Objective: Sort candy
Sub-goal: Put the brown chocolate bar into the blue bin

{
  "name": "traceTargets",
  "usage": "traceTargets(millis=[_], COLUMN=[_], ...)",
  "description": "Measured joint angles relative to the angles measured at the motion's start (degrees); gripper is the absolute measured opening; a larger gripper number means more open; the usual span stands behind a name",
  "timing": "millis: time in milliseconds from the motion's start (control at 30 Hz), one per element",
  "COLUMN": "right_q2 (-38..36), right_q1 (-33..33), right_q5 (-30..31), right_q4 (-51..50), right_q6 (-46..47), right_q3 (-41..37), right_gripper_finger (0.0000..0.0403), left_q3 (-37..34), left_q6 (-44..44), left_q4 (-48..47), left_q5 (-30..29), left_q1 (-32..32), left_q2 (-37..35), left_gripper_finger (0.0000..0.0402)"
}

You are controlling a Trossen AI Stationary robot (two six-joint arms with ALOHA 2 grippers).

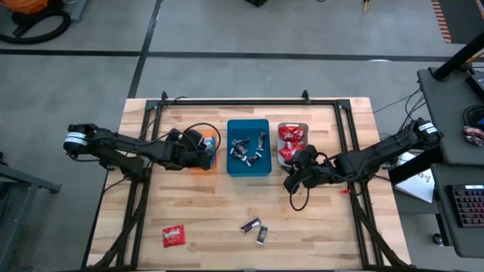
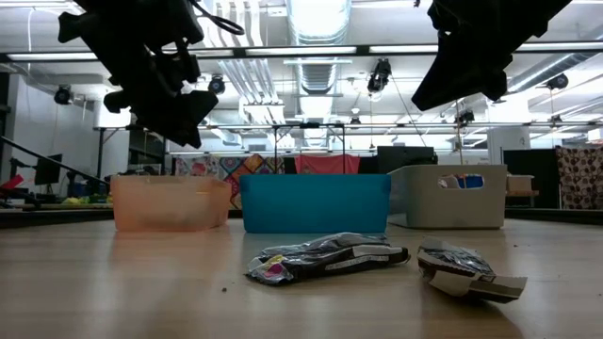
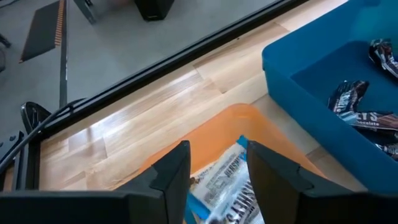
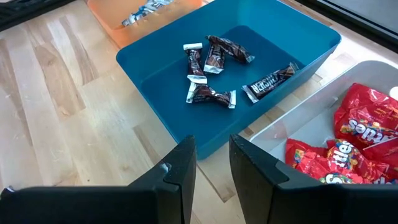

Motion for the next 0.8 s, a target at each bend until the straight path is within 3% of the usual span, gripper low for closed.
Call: traceTargets(millis=[300,467,800], right_q2=[0.0,1.8,13.6], right_q1=[0.2,3.2,7.8], right_q5=[-1.9,-7.4,-11.2], right_q4=[0.8,6.6,23.2], right_q6=[-0.3,-8.2,-25.4], right_q3=[-0.1,-0.1,-0.1], right_gripper_finger=[0.0089,0.0089,0.0089], left_q3=[3.2,7.0,8.6], left_q6=[0.6,3.3,5.8], left_q4=[-0.3,0.0,3.9], left_q5=[0.2,-0.2,-0.4], left_q1=[-4.2,-13.4,-34.2], left_q2=[0.0,0.0,0.1], left_gripper_finger=[0.0142,0.0141,0.0141])
